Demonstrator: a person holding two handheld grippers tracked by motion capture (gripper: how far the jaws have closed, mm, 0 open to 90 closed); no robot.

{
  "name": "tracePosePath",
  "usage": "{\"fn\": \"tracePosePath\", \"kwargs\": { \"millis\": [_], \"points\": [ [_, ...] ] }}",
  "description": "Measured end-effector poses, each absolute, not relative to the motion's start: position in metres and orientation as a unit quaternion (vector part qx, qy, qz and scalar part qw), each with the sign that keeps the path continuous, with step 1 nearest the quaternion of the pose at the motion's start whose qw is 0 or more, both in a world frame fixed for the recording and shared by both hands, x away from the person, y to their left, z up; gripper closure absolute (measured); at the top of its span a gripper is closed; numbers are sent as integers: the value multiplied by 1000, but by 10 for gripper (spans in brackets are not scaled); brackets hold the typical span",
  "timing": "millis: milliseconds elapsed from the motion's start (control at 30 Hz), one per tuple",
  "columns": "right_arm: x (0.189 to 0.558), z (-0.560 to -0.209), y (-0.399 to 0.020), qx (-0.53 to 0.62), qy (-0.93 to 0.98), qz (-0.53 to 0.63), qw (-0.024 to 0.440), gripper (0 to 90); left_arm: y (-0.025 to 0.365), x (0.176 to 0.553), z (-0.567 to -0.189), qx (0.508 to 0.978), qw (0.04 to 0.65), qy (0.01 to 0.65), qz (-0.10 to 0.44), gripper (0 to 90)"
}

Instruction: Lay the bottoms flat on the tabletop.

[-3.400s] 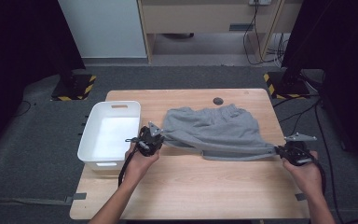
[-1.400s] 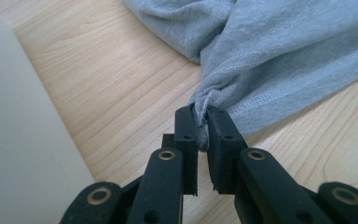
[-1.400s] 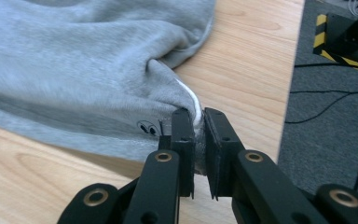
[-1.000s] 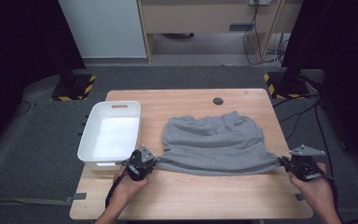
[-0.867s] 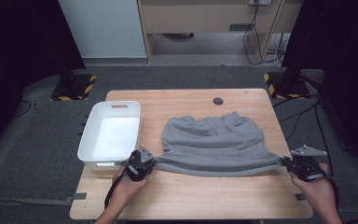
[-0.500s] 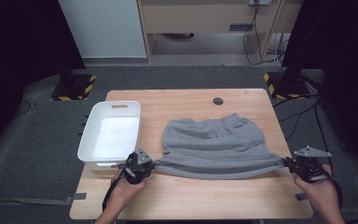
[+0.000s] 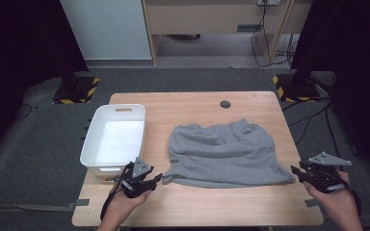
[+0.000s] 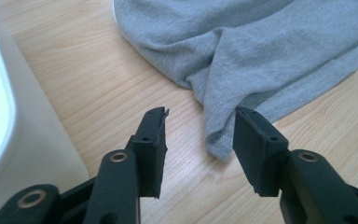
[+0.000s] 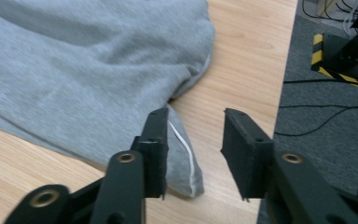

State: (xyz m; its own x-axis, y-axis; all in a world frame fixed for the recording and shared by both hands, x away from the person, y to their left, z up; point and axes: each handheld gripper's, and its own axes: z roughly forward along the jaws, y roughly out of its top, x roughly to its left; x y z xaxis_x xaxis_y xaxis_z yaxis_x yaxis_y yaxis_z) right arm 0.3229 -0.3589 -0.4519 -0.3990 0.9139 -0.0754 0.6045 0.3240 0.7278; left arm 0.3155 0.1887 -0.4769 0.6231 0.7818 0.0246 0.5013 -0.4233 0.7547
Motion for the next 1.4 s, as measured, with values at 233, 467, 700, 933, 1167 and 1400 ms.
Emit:
{"fn": "tracePosePath", "kwargs": {
  "millis": [233, 467, 700, 933, 1167, 1400],
  "points": [
    [336, -456, -337, 469, 789, 318, 238, 505, 184, 326, -482, 826, 360, 391, 186, 516],
    [352, -460, -318, 455, 800, 318, 228, 512, 179, 333, -477, 820, 373, 390, 191, 507],
    [370, -457, -304, 445, 802, 323, 233, 575, 159, 349, -472, 819, 380, 385, 193, 500],
    [404, -453, -296, 447, 799, 326, 236, 626, 131, 386, -466, 817, 377, 381, 211, 487],
    [439, -459, -286, 445, 804, 312, 242, 659, 113, 425, -471, 803, 385, 405, 208, 490],
    [472, -469, -279, 446, 807, 307, 236, 631, 91, 461, -475, 800, 382, 414, 205, 486]
  ]
}}
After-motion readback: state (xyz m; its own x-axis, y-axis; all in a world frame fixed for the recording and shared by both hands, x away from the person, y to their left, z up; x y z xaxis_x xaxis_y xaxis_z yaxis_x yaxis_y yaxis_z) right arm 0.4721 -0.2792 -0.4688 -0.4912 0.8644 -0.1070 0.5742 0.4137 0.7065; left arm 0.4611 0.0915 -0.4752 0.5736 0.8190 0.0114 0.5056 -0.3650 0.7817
